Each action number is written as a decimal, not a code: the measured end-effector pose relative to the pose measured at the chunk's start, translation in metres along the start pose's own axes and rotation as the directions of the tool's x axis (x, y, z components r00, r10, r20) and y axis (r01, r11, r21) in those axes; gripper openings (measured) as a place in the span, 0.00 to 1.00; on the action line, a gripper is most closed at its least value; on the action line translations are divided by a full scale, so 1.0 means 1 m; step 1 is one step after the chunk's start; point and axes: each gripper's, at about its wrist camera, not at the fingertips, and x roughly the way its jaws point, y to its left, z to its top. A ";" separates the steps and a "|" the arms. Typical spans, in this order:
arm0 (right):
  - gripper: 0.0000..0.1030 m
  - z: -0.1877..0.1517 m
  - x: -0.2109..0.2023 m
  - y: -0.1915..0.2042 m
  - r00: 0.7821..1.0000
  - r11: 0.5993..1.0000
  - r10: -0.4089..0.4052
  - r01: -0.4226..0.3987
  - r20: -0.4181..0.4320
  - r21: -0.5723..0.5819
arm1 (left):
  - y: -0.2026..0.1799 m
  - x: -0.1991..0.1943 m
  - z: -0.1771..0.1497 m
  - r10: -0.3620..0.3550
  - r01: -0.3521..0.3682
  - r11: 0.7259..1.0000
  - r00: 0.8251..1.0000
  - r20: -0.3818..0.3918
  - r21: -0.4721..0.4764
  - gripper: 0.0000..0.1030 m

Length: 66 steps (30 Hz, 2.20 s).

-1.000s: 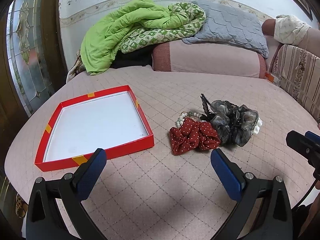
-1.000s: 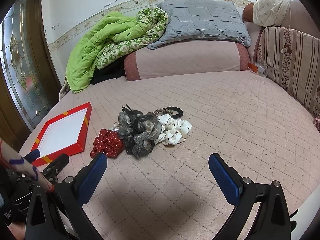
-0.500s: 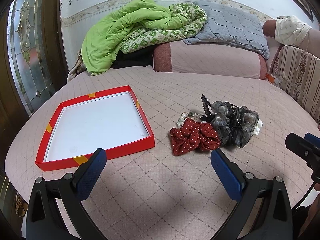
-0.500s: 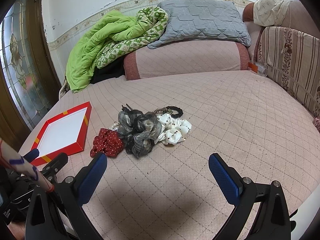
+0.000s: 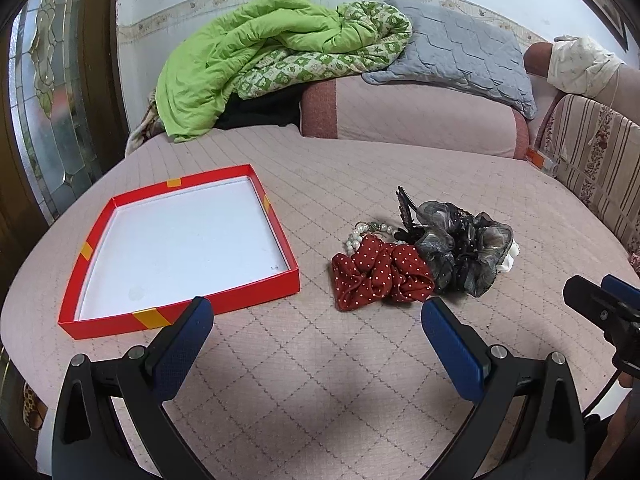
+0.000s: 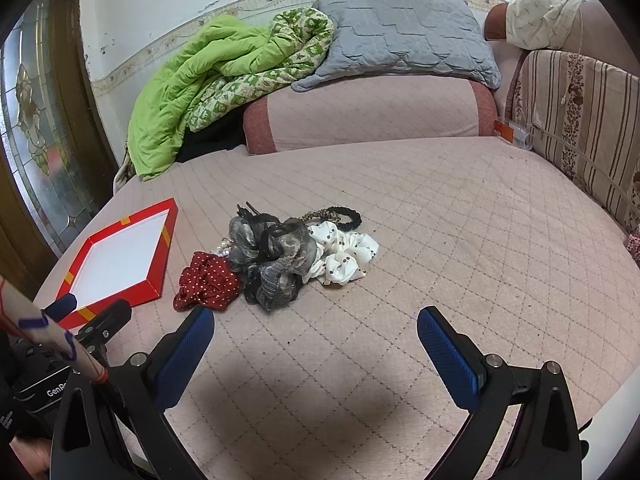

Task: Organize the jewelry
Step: 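Move both grippers toward the pile of scrunchies, then grasp the grey sheer scrunchie with the right gripper while the left grasps the red polka-dot scrunchie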

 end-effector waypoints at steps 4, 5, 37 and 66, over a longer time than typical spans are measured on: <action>1.00 0.002 0.004 -0.006 1.000 1.000 0.010 -0.010 -0.011 0.027 | 0.008 0.008 0.003 -0.032 0.032 0.999 0.999 -0.021 -0.013 1.00; 1.00 0.003 0.006 -0.008 1.000 0.999 0.019 -0.019 -0.016 0.033 | 0.011 0.010 0.003 -0.051 0.050 0.999 0.998 -0.028 -0.021 1.00; 0.14 0.046 0.048 -0.017 0.981 0.963 0.184 -0.191 0.054 0.191 | -0.012 0.055 0.012 -0.206 0.207 0.978 0.973 -0.107 -0.002 1.00; 0.14 0.039 0.015 0.001 0.964 0.957 0.233 -0.251 0.128 0.146 | -0.018 0.058 0.034 -0.287 0.290 0.956 0.955 -0.077 0.030 0.18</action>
